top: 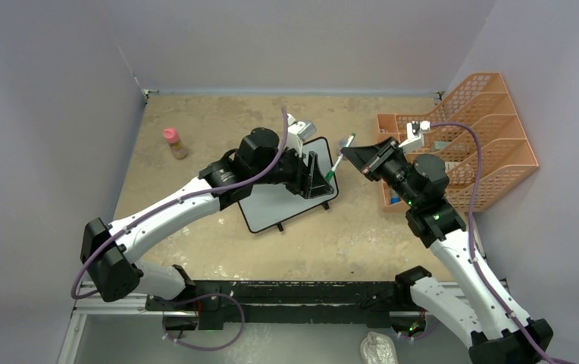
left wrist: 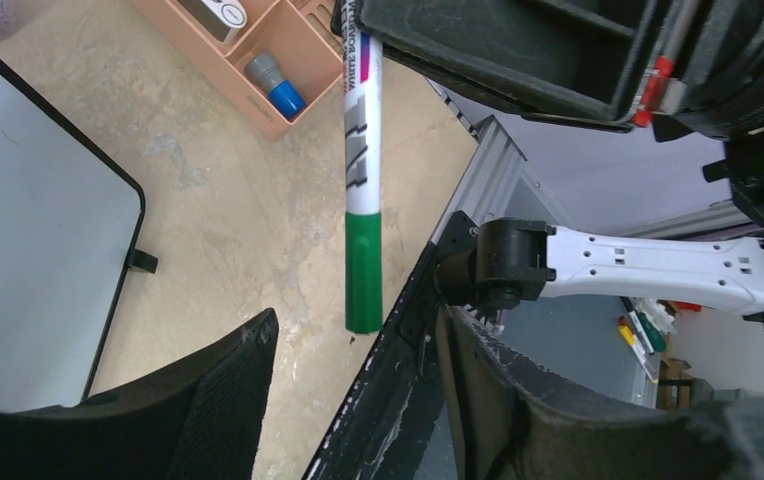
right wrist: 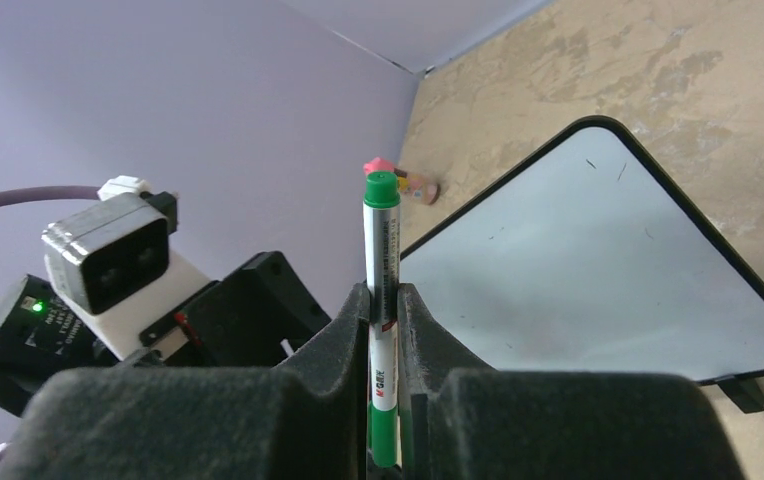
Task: Write a sentence on the whiteboard
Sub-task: Open the whiteboard marker at the center of the board.
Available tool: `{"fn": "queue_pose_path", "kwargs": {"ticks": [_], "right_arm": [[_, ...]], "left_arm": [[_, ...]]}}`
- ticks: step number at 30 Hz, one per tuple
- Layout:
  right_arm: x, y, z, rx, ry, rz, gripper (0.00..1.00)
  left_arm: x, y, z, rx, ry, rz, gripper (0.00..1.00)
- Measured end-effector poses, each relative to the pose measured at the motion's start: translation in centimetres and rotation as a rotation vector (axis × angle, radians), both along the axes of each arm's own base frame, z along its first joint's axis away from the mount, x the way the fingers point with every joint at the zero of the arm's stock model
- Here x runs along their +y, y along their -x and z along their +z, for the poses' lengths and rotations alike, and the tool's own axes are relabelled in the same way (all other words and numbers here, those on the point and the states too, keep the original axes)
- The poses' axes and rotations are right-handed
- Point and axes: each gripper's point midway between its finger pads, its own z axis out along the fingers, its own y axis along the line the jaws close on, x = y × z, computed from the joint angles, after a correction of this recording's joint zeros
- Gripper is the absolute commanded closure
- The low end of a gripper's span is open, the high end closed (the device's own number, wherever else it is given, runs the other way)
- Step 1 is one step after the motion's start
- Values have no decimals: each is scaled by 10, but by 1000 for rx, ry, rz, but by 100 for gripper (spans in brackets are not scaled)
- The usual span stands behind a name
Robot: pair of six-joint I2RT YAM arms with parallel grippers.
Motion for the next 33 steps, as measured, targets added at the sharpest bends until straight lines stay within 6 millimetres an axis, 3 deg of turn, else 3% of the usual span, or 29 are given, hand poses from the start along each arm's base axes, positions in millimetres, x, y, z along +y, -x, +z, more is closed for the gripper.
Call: {"fn": "queue_pose_path", "kwargs": {"ticks": [7, 18, 21, 24, 26, 30, 33], "right_arm": [[2, 2, 3, -1, -17, 14, 100], [2, 4, 5, -9, -23, 16, 100], [2, 4, 5, -10, -24, 18, 100], [2, 6, 6, -16, -26, 21, 100], [2, 7, 7, -18, -25, 26, 89], [3, 9, 6, -33, -4, 38, 51], [2, 12, 3, -40, 30, 45, 36]], "left_arm": [[-14, -1, -13, -18, -33, -3, 58], [-25, -5, -4, -61, -2, -1, 81], [-27, -4, -3, -64, 2, -1, 98], [-26, -6, -3, -60, 0, 10, 100], [-26, -6, -3, -62, 0, 9, 100], [-24, -6, -5, -82, -17, 6, 100], [-17, -6, -8, -126, -52, 0, 100]]}}
